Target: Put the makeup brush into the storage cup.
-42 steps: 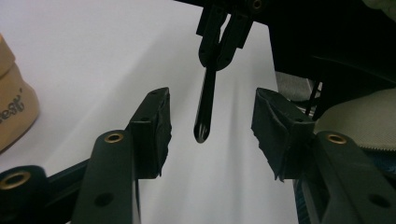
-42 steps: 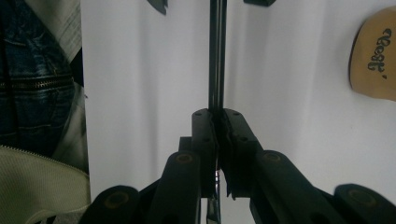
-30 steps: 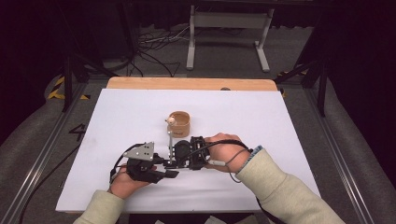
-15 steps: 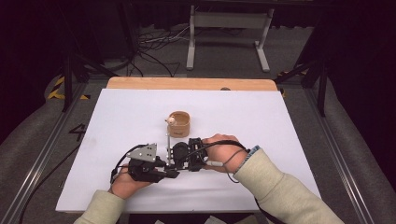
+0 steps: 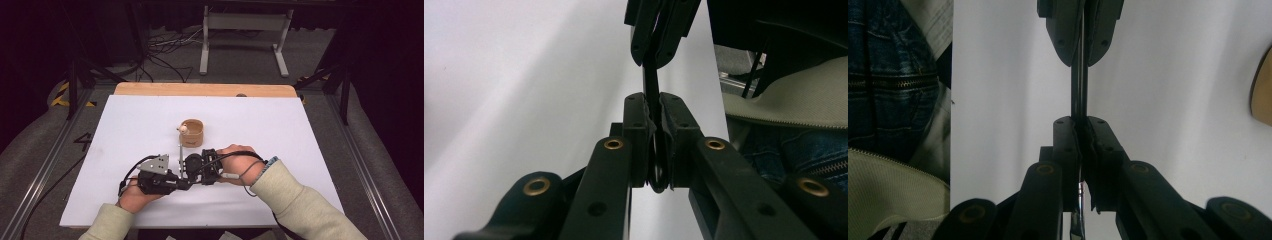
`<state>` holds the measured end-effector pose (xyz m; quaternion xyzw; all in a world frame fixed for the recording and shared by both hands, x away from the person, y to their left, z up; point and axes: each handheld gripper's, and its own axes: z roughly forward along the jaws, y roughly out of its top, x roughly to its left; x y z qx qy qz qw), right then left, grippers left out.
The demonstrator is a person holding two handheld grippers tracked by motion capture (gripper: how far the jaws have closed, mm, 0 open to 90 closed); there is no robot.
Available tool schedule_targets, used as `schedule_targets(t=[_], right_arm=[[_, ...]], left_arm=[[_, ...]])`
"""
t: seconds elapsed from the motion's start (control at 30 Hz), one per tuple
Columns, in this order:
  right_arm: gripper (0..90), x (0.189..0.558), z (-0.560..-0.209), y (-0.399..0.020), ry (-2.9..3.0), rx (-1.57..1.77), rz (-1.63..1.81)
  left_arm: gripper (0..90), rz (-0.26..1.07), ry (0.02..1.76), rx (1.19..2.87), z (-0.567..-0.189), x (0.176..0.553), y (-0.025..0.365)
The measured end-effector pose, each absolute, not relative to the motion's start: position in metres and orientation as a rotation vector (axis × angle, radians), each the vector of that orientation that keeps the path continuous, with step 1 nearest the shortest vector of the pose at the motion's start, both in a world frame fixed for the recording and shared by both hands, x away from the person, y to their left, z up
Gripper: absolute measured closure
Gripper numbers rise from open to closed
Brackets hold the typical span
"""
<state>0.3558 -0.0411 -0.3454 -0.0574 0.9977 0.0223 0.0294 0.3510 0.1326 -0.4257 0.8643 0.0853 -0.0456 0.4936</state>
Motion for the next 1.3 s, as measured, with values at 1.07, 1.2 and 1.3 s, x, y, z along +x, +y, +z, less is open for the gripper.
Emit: schedule_targets(t=[1.07,1.2,1.3], right_arm=[[59.0,0.37,-0.333,-0.129,3.021,0.063,0.857],[57.8,0.369,-0.34,-0.14,2.989,0.063,0.948],[58.2,0.368,-0.347,-0.148,2.978,0.075,0.999]], left_arm=[[83.2,-0.098,0.181,2.057,-0.421,0.349,0.138],[83.2,-0.099,0.18,2.046,-0.42,0.349,0.14],[83.2,-0.101,0.172,2.046,-0.42,0.349,0.14]])
